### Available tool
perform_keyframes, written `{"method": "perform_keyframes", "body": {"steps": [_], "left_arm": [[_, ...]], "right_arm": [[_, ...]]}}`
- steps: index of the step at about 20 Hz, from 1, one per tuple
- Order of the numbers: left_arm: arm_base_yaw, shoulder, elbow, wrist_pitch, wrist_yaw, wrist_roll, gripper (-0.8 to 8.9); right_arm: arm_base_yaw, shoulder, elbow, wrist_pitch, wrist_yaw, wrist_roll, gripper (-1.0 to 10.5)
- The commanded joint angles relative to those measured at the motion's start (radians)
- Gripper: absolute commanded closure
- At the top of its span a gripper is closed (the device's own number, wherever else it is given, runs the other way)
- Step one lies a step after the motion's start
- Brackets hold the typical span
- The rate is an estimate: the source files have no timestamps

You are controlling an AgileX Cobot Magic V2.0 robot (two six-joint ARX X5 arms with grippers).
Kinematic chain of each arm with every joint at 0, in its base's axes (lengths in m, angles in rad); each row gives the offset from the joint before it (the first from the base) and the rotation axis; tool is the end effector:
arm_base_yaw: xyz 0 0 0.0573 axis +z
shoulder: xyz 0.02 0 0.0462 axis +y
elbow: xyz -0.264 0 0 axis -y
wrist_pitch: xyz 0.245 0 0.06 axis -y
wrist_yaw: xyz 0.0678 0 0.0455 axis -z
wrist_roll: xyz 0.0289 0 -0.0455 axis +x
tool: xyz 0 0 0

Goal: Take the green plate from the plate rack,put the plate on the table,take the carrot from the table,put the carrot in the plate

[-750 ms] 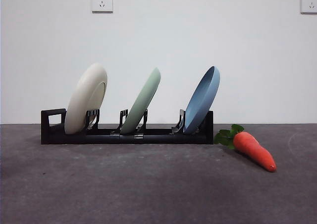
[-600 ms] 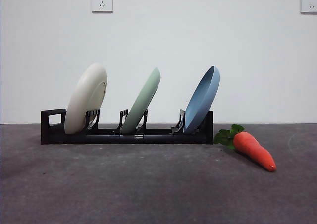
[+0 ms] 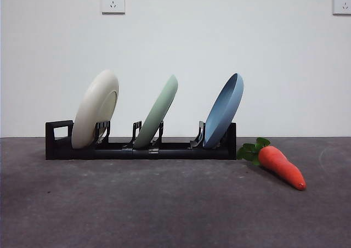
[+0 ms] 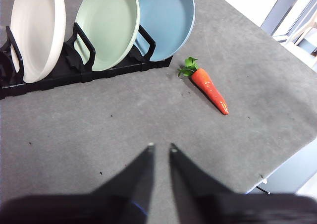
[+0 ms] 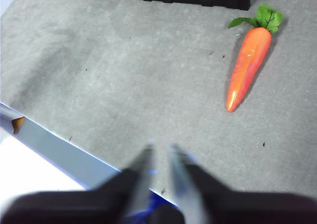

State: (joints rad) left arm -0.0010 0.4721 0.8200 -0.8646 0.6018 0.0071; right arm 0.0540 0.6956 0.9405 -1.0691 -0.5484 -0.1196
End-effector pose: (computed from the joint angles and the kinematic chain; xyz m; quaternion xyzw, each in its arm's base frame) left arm 0.0744 -0.0164 0.3182 -0.0723 0.2430 -0.2879 0.9235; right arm 0.1023 0.0206 0.3224 0.0455 0.3714 0.2946 0.8793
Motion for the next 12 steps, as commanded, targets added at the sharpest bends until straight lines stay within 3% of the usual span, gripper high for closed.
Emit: {"method": "perform_keyframes", "body": {"steps": [1, 2, 12], "left_arm": [[0.003, -0.001, 0.004, 0.004, 0.002, 0.008, 2.47], [0.003, -0.001, 0.004, 0.005, 0.003, 0.008, 2.4], [-0.018, 0.102, 0.107, 0.142, 0.007, -0.011, 2.42]], "right_arm": [[0.001, -0.001, 0.003, 0.006, 0.009, 0.023, 3.2], [0.001, -0.001, 0.003, 0.006, 0.009, 0.033, 2.4], [0.001, 0.0, 0.003, 0.016, 0.008, 0.042, 2.5]]}}
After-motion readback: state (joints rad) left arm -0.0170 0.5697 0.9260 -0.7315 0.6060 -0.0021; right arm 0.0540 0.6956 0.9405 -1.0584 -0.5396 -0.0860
